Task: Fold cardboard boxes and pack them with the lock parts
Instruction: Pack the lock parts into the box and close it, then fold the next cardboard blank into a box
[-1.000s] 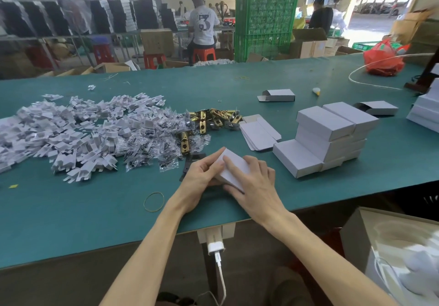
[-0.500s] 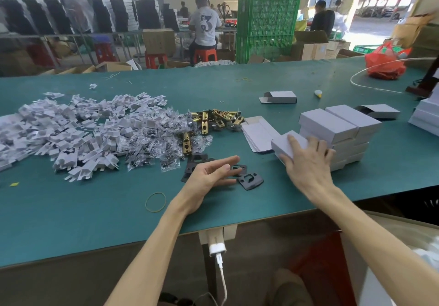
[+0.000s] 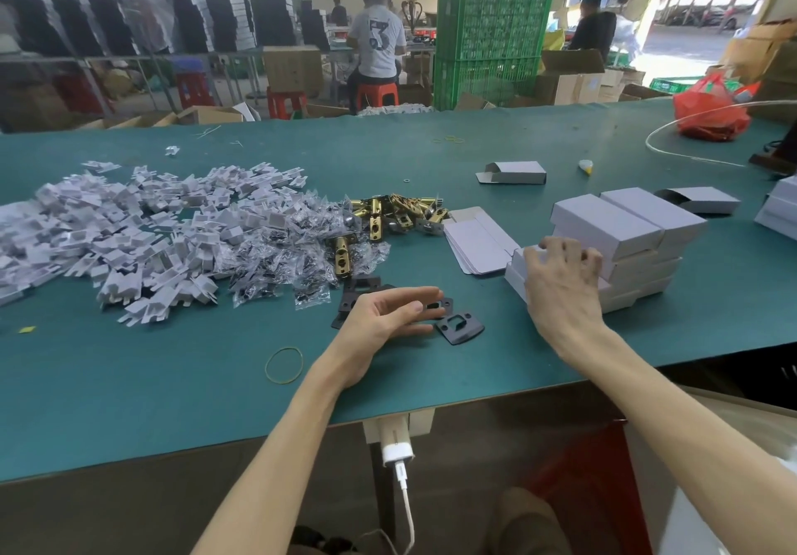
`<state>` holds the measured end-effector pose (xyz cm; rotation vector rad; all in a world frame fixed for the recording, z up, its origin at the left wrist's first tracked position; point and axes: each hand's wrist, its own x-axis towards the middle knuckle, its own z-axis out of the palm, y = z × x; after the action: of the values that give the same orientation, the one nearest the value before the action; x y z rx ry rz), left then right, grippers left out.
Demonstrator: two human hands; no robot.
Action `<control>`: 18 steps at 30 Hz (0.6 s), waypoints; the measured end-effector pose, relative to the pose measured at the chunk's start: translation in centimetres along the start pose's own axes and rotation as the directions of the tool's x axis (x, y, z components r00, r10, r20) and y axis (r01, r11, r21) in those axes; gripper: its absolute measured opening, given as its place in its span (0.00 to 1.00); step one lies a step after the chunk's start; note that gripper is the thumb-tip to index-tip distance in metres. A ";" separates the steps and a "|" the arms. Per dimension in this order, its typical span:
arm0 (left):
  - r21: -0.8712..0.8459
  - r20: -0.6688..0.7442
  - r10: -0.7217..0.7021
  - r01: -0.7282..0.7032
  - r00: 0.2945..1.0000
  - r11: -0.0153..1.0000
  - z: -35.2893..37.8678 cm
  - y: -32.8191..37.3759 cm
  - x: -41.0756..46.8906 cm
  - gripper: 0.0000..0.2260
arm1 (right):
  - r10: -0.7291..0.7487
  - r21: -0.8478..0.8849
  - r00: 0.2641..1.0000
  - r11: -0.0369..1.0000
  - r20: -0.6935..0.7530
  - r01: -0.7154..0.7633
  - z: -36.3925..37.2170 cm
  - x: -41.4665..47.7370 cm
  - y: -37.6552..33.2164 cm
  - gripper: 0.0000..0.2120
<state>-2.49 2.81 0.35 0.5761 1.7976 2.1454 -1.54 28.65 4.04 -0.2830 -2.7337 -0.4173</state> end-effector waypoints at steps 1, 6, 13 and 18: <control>-0.001 0.001 -0.001 0.001 1.000 1.000 0.0 0.0 0.0 0.13 | -0.033 -0.015 0.999 0.999 -0.007 0.032 0.0 0.2 -0.6 0.21; -0.010 -0.018 -0.002 0.002 1.000 1.000 0.0 0.0 0.1 0.13 | -0.242 -0.050 0.970 0.969 -0.020 0.241 -0.5 2.4 -4.0 0.16; -0.032 -0.025 -0.010 0.009 1.000 0.999 -0.1 -0.3 0.3 0.12 | -0.272 -0.198 0.923 0.923 0.272 0.330 -0.6 6.8 -6.5 0.28; -0.039 -0.010 -0.008 0.008 1.000 0.999 -0.2 -0.3 0.3 0.13 | -0.340 -0.043 0.885 0.927 0.320 0.372 -0.5 8.0 -5.9 0.16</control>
<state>-2.92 2.84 0.03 0.5490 1.7563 2.1761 -10.16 24.10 6.09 0.1522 -3.0831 -0.6648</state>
